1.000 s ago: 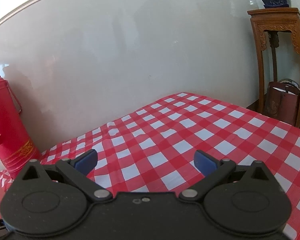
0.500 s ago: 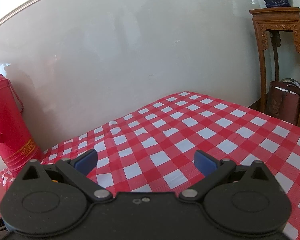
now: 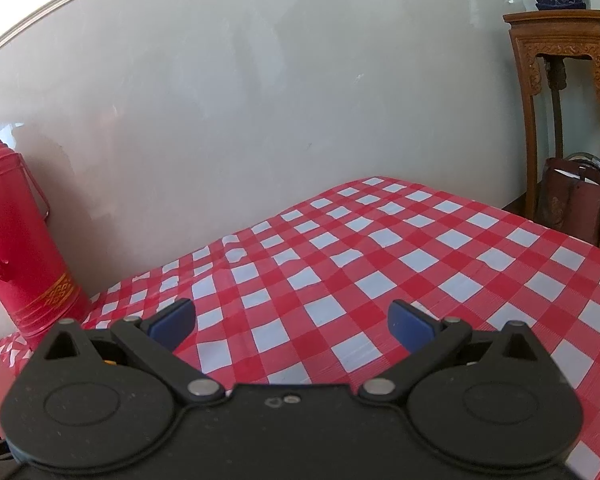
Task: Organize fruits
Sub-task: 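Close the left tool fingers on the small yellow fruit, then carry the yellow fruit with the left tool into the box and open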
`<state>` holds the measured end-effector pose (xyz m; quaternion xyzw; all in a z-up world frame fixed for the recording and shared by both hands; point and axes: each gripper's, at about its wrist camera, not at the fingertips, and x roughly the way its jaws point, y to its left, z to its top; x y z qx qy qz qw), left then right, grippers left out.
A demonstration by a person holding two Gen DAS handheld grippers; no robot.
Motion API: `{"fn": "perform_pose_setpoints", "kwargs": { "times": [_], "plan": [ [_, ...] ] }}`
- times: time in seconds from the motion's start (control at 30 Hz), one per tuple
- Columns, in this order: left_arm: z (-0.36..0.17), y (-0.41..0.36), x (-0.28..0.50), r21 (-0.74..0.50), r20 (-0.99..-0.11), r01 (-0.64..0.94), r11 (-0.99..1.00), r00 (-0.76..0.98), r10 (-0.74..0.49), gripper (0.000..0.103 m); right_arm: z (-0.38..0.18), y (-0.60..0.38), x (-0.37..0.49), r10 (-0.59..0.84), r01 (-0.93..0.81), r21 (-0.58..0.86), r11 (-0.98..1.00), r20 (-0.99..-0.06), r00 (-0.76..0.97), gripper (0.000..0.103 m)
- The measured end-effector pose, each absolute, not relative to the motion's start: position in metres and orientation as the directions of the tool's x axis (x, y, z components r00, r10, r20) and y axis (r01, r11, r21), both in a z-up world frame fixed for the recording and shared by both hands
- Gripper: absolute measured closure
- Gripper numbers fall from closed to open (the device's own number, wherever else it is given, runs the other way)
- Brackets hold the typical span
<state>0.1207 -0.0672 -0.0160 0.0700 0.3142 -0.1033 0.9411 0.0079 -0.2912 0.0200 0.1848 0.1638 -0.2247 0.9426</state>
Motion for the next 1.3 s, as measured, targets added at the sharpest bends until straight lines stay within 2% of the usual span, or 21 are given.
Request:
{"fn": "perform_pose_setpoints", "kwargs": {
  "times": [0.43,0.73,1.0,1.1,1.3],
  "plan": [
    [-0.011,-0.070,0.111,0.073,-0.581,0.260,0.963,0.796,-0.171,0.082,0.018,-0.293,0.009,-0.357,0.478,0.279,0.833,-0.389,0.849,0.006],
    [0.006,-0.063,0.094,0.156,-0.500,0.219,0.963,0.859,-0.115,0.082,0.019,-0.288,0.011,-0.353,0.469,0.260,0.844,-0.390,0.850,0.006],
    [0.027,-0.026,0.083,0.175,-0.399,0.067,0.982,0.917,0.009,0.082,0.019,-0.273,0.015,-0.340,0.450,0.233,0.862,-0.392,0.855,0.006],
    [0.033,-0.007,0.079,0.194,-0.351,-0.030,0.981,0.931,0.098,0.082,0.018,-0.266,0.018,-0.333,0.440,0.222,0.870,-0.394,0.857,0.006],
    [0.034,0.038,0.086,0.171,-0.375,-0.179,0.969,0.898,0.231,0.082,0.018,-0.249,0.023,-0.313,0.414,0.204,0.887,-0.393,0.865,0.006]
  ]
}}
